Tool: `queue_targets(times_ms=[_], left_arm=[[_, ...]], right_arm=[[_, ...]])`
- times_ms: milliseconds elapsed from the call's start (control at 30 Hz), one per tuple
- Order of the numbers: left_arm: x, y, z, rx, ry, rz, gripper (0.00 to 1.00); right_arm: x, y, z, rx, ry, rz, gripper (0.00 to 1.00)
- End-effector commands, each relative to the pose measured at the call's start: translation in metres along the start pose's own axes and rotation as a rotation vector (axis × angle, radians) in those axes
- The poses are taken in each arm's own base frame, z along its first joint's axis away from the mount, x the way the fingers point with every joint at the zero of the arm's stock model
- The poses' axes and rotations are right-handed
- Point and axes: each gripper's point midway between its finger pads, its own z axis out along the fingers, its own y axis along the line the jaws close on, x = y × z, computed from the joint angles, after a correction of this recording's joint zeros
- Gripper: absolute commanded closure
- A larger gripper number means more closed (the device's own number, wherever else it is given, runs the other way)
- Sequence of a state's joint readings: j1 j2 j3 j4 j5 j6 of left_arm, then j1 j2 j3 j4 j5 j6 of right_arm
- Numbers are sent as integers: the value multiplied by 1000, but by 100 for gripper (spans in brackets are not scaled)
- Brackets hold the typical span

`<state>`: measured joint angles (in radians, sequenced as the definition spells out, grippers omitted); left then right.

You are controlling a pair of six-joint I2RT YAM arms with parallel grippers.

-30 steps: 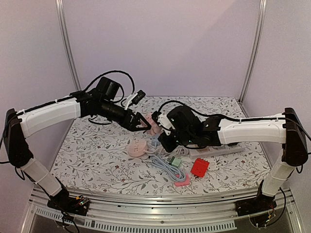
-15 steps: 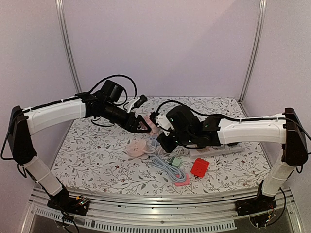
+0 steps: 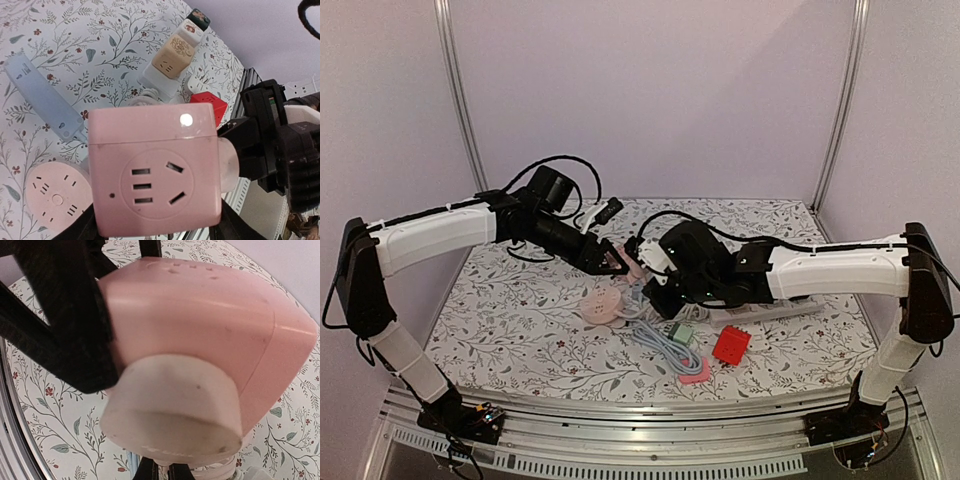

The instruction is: Pull the plug off the socket

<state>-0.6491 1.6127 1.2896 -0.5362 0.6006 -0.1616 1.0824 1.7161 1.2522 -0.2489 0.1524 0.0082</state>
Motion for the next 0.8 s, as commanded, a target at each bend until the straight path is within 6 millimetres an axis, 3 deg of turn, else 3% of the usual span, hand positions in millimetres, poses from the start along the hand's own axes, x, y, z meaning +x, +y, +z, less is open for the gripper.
queue_targets(times_ms=[0, 300, 767], left_arm=[[-9, -13, 2, 61, -14, 23, 54], [-7, -8, 2, 33, -13, 31, 66], [5, 49, -4, -361, 51, 69, 77]], right_arm=[[-33, 12, -8, -30, -100, -26, 100], [-38, 3, -12, 14, -119, 29, 100], [-56, 7, -40, -44, -209, 81, 100]])
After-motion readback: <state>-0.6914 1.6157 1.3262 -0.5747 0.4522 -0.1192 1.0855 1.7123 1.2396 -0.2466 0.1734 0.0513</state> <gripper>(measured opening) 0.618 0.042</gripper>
